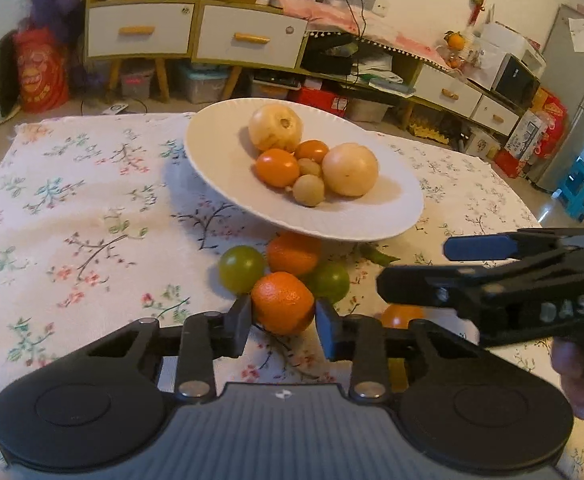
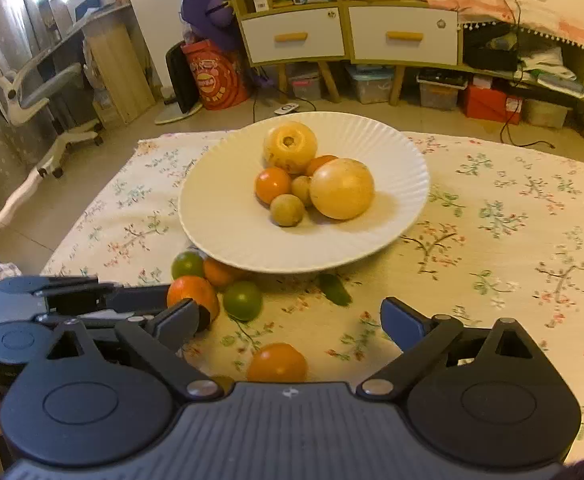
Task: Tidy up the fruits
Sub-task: 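Grasp a mandarin with the left gripper while the right grasps another mandarin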
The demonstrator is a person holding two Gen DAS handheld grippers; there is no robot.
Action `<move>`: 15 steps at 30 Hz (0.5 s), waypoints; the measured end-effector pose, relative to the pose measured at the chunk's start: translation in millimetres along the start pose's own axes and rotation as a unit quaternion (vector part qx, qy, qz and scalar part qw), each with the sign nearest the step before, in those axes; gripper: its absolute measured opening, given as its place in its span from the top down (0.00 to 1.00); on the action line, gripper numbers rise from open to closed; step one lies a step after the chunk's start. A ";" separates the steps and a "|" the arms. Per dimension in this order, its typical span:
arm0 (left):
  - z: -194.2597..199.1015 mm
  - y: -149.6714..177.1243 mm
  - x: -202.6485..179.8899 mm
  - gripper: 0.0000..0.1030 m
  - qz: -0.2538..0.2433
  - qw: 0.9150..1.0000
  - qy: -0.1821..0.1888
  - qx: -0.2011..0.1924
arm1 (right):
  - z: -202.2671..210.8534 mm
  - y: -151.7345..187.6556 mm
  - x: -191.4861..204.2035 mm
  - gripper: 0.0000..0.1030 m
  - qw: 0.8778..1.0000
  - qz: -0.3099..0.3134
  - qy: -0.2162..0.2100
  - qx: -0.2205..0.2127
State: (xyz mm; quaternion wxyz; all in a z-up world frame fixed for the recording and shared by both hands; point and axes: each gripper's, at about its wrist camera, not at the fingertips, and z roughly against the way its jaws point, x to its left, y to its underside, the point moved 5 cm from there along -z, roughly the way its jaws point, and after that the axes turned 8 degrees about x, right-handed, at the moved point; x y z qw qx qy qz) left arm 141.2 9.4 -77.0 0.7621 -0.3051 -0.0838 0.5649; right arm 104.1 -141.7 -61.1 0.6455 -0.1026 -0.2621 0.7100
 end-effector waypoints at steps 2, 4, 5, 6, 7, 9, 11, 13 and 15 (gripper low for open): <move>4.5 2.4 4.1 0.89 0.001 1.000 -0.005 0.005 | -4.7 -2.4 3.0 0.14 1.000 -0.001 0.001 0.002; 8.9 4.8 9.1 0.89 -0.001 1.000 -0.012 0.010 | -8.9 -3.5 6.2 0.19 1.000 0.002 0.003 0.006; 11.1 6.4 11.2 0.89 -0.003 1.000 -0.016 0.013 | -10.8 -3.5 8.1 0.21 1.000 0.004 0.004 0.007; 13.0 7.5 12.8 0.89 -0.005 1.000 -0.017 0.015 | -12.7 -3.4 10.5 0.22 1.000 0.007 0.006 0.008; 15.6 9.4 14.4 0.89 -0.008 1.000 -0.020 0.016 | -14.3 -3.6 13.0 0.24 1.000 0.010 0.007 0.009; 19.5 12.9 16.9 0.89 -0.011 1.000 -0.021 0.019 | -17.5 -4.8 19.5 0.27 1.000 0.018 0.009 0.006; 20.9 14.2 19.6 0.89 -0.009 1.000 -0.019 0.023 | -20.3 -7.6 24.1 0.30 1.000 0.021 0.014 -0.001; 22.1 15.9 21.6 0.89 -0.010 0.999 -0.018 0.025 | -23.8 -10.4 26.2 0.32 1.000 0.015 0.018 -0.005; 23.7 16.8 23.8 0.89 -0.009 0.999 -0.018 0.026 | -28.7 -12.1 26.8 0.35 1.000 0.002 0.014 -0.003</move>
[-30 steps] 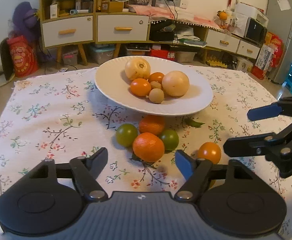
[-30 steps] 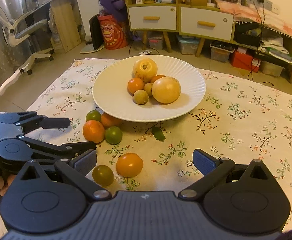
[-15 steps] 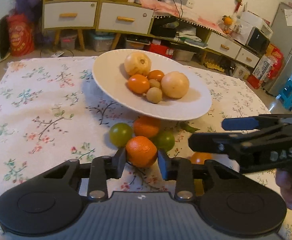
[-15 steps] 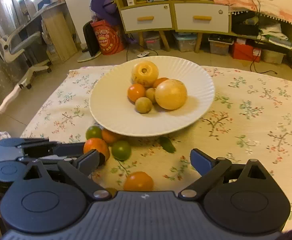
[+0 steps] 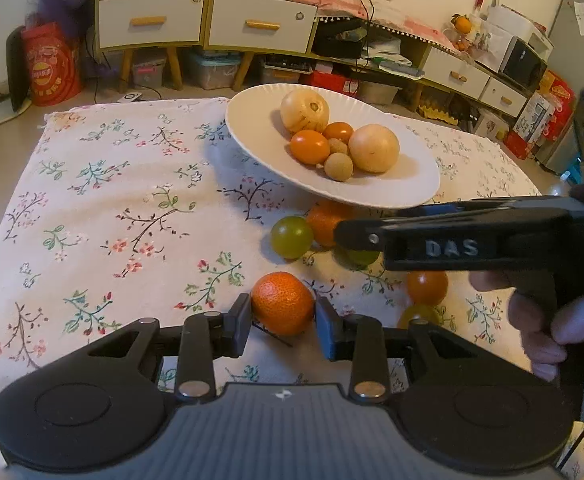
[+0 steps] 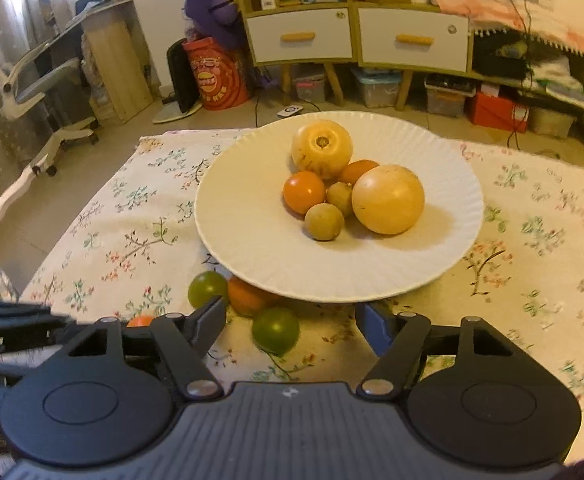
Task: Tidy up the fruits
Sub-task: 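Grasp a mandarin with the left gripper while the right grasps another mandarin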
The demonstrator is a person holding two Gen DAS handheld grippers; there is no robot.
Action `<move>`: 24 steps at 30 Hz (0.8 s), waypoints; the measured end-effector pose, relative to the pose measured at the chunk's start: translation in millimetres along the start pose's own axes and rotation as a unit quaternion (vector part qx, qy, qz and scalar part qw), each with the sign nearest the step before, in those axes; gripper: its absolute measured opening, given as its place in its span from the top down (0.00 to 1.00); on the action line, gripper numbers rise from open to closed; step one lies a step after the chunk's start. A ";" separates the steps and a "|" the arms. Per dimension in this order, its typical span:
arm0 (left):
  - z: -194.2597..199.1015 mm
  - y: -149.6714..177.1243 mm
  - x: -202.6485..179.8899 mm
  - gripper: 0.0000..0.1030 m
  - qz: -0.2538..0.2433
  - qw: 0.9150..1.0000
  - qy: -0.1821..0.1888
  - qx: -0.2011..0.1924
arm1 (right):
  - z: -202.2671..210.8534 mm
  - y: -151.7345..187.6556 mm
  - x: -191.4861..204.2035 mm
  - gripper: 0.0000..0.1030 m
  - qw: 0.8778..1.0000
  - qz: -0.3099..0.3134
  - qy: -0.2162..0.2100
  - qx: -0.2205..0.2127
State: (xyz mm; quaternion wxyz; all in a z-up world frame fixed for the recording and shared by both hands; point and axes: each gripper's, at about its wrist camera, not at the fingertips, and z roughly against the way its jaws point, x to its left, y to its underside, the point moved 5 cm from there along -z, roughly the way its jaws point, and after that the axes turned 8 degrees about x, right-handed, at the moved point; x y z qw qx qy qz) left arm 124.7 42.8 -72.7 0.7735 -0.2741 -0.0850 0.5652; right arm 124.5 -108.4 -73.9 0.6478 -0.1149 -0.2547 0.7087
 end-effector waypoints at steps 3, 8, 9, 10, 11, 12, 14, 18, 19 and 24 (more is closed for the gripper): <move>0.4 -0.2 1.0 0.89 0.003 1.000 0.002 0.002 | -6.8 -0.7 2.3 0.40 1.000 -0.006 -0.004 0.005; -0.2 -1.9 -0.7 0.89 0.005 1.000 0.004 0.006 | -13.5 -0.3 5.5 0.49 1.000 -0.022 -0.011 0.006; -0.3 -2.1 -0.9 0.89 0.004 1.000 0.004 0.006 | -14.1 -0.5 6.1 0.50 1.000 -0.023 -0.010 0.005; -0.5 -2.1 -1.3 0.89 0.004 1.000 0.003 0.007 | -14.5 -0.4 6.8 0.52 1.000 -0.021 -0.006 0.005; -0.8 -2.3 -1.4 0.89 0.004 1.000 0.003 0.007 | -15.3 -0.4 7.5 0.54 1.000 -0.020 -0.005 0.003; -0.9 -2.5 -1.5 0.89 0.005 1.000 0.004 0.007 | -15.9 -0.3 7.6 0.56 1.000 -0.020 -0.005 0.003; -1.3 -2.9 -2.1 0.89 0.005 1.000 0.003 0.007 | -16.7 -0.9 8.6 0.66 1.000 -0.021 -0.014 0.006; -1.6 -3.1 -2.9 0.89 0.005 1.000 0.002 0.008 | -14.2 -0.6 11.7 0.68 1.000 -0.013 -0.015 0.009; -1.6 -3.1 -2.8 0.89 0.005 1.000 0.002 0.008 | -14.3 -0.7 11.9 0.68 1.000 -0.010 -0.016 0.010; -1.7 -4.2 -2.9 0.89 0.006 1.000 0.000 0.010 | -10.4 0.2 14.6 0.69 1.000 0.000 -0.023 0.019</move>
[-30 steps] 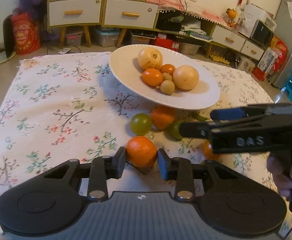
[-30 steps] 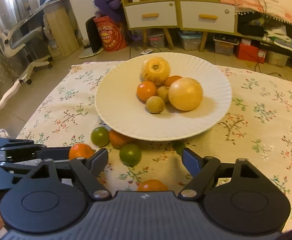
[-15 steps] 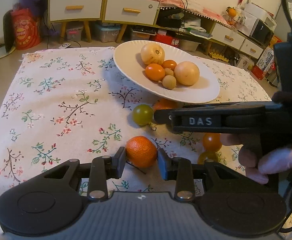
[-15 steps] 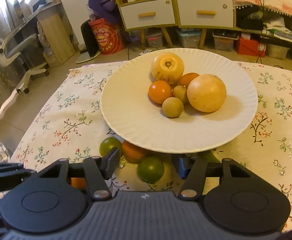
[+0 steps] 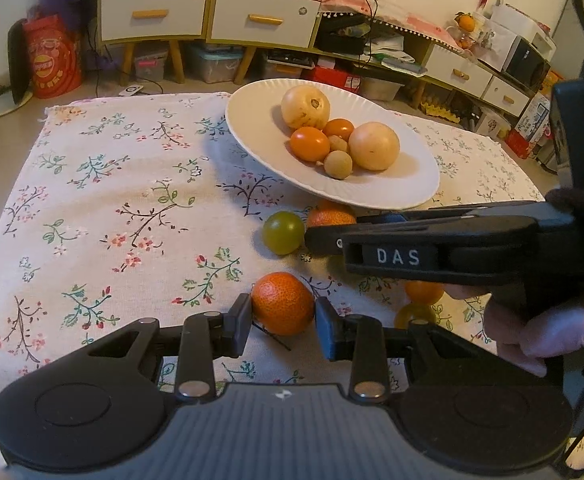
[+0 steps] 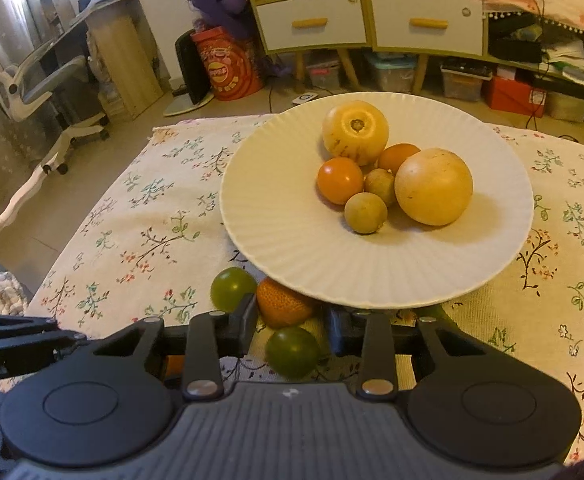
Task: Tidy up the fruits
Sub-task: 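Grasp a mandarin with the left gripper while the right grasps another mandarin, then carry both mandarins up and over the white plate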
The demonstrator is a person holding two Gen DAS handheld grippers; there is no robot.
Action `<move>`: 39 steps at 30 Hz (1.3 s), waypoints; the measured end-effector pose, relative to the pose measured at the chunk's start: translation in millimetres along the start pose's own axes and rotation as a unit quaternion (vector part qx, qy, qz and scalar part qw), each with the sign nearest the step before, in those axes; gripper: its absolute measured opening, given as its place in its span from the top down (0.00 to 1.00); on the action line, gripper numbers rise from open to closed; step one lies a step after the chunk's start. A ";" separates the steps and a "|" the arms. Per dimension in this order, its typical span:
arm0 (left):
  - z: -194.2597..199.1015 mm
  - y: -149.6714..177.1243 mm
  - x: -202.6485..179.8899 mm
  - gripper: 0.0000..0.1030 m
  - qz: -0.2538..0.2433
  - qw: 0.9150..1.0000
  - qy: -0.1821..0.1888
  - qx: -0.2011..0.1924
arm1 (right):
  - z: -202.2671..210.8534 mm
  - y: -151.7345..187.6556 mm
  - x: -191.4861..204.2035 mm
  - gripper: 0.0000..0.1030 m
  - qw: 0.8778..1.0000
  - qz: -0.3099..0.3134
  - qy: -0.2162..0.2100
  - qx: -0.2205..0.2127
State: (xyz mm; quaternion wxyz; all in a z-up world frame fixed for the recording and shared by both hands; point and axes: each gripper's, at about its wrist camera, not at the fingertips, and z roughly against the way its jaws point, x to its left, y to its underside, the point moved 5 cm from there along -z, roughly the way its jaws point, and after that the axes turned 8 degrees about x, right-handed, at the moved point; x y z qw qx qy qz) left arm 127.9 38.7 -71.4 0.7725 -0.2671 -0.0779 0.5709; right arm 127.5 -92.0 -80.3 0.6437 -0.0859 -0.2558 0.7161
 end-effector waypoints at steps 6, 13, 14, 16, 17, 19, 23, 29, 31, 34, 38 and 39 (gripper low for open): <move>0.6 0.0 -0.9 0.89 -0.001 1.000 -0.004 0.001 | 4.3 2.2 7.5 0.69 1.000 0.015 -0.007 0.010; 2.5 0.4 -0.5 0.89 0.001 1.000 -0.009 0.001 | 10.0 4.7 5.5 0.69 1.000 0.024 -0.005 0.018; 2.8 0.3 -0.7 0.89 0.001 1.000 -0.010 0.000 | 11.3 4.9 5.2 0.69 0.999 0.025 -0.006 0.019; 3.4 0.2 -1.4 0.89 0.000 1.000 -0.010 0.000 | 13.4 5.7 4.6 0.69 0.999 0.028 -0.007 0.020; 3.8 0.1 -1.8 0.89 0.000 1.000 -0.010 -0.001 | 14.7 6.1 4.0 0.69 0.999 0.029 -0.007 0.021; 4.4 -0.3 -2.4 0.89 -0.001 1.000 -0.010 -0.001 | 17.8 6.7 2.3 0.69 0.999 0.030 -0.008 0.021; 5.2 -1.9 -2.8 0.89 0.002 1.000 -0.006 -0.002 | 23.4 6.9 -1.3 0.69 0.999 0.029 -0.012 0.020; 7.8 -5.2 -5.9 0.89 0.004 1.000 -0.003 -0.006 | 31.5 8.6 -6.8 0.69 0.999 0.028 -0.016 0.016; 9.0 -6.6 -7.3 0.89 0.004 1.000 -0.002 -0.009 | 35.4 8.7 -10.0 0.69 0.999 0.026 -0.017 0.013; 10.8 -9.1 -9.8 0.89 0.004 1.000 0.003 -0.014 | 41.1 8.8 -13.4 0.69 1.000 0.021 -0.018 0.008; 12.4 -12.9 -12.6 0.89 0.003 1.000 0.005 -0.021 | 48.8 9.8 -18.0 0.69 1.000 0.017 -0.022 0.002; 12.9 -14.1 -12.9 0.89 0.004 1.000 0.006 -0.022 | 50.9 10.1 -19.1 0.69 1.000 0.016 -0.023 0.000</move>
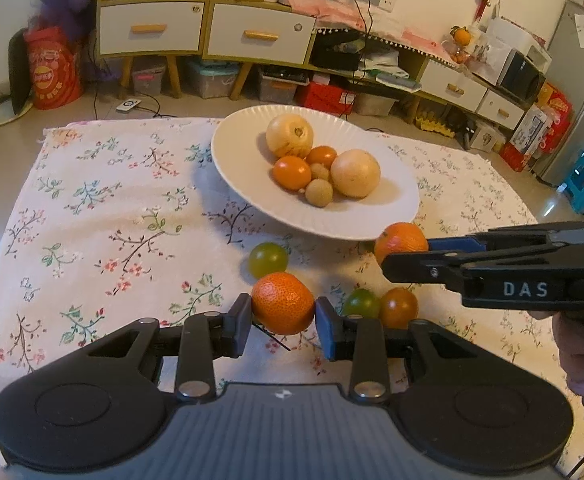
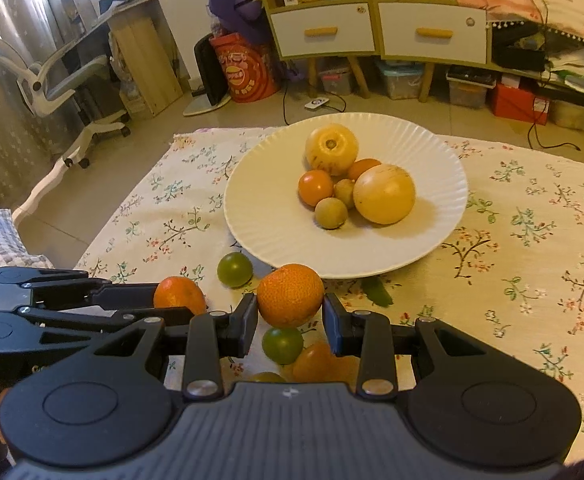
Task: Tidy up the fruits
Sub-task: 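Carry both mandarins up and over the white plate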
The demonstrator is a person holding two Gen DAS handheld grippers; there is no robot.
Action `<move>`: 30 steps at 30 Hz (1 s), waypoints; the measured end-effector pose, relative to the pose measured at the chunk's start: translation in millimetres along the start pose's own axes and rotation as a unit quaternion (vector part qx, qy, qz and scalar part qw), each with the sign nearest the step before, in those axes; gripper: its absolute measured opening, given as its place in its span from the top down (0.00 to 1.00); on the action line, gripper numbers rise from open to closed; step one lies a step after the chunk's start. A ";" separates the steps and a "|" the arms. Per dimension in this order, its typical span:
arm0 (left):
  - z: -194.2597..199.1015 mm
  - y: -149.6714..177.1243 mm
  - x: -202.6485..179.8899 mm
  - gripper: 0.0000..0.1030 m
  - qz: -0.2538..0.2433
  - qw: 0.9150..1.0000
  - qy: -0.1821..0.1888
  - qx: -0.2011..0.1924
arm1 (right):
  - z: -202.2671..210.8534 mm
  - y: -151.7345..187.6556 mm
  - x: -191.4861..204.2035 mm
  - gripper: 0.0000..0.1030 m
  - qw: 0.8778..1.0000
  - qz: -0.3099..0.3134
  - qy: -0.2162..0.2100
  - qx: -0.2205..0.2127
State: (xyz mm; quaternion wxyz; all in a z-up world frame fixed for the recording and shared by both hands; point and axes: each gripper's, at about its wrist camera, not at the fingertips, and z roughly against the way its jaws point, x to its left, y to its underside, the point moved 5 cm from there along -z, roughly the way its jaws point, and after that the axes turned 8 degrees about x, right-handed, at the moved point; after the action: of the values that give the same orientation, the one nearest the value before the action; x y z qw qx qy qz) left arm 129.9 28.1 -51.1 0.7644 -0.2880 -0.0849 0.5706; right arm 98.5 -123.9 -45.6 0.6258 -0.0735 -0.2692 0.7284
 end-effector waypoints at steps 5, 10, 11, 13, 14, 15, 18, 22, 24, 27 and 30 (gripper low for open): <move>1.7 -9.8 -2.7 0.89 0.005 1.000 0.004 -0.012 | 9.3 -1.9 -9.1 0.69 1.000 -0.009 -0.002 -0.013; 3.0 -19.6 -7.4 0.89 0.003 1.000 0.005 -0.026 | 13.3 -5.9 -21.3 0.69 0.999 -0.027 0.001 -0.024; 2.8 -21.6 -8.1 0.89 0.003 1.000 0.005 -0.028 | 14.0 -6.5 -24.0 0.69 0.999 -0.030 0.002 -0.026; 1.6 -25.8 -9.5 0.89 0.003 0.999 0.006 -0.032 | 14.4 -7.1 -28.0 0.69 0.999 -0.036 0.005 -0.031; 0.6 -28.0 -10.0 0.89 0.005 0.999 0.006 -0.033 | 14.2 -7.7 -29.8 0.69 0.999 -0.038 0.007 -0.032; -0.4 -29.8 -10.3 0.89 0.007 0.999 0.006 -0.035 | 13.6 -8.4 -31.5 0.69 0.999 -0.040 0.010 -0.034; -4.7 -37.9 -12.6 0.89 0.011 0.999 0.010 -0.040 | 11.6 -10.1 -35.6 0.69 0.998 -0.043 0.019 -0.039; -13.5 -48.4 -13.2 0.89 0.022 0.999 0.010 -0.043 | 9.1 -13.1 -40.2 0.69 0.997 -0.044 0.032 -0.046; -17.7 -52.4 -13.6 0.89 0.027 0.999 0.012 -0.043 | 6.8 -14.3 -42.5 0.69 0.997 -0.046 0.035 -0.047; -24.0 -57.3 -14.3 0.89 0.027 0.999 0.012 -0.043 | 4.2 -15.2 -44.1 0.69 0.997 -0.040 0.045 -0.047; -30.6 -60.7 -14.9 0.89 0.021 0.999 0.005 -0.042 | 2.3 -16.7 -45.3 0.69 0.997 -0.037 0.046 -0.049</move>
State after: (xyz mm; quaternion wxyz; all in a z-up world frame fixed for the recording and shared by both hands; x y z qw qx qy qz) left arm 188.9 -7.2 -40.7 0.7400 -0.3245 -0.0993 0.5807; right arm 121.4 -166.5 -46.0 0.6595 -0.1275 -0.2778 0.6867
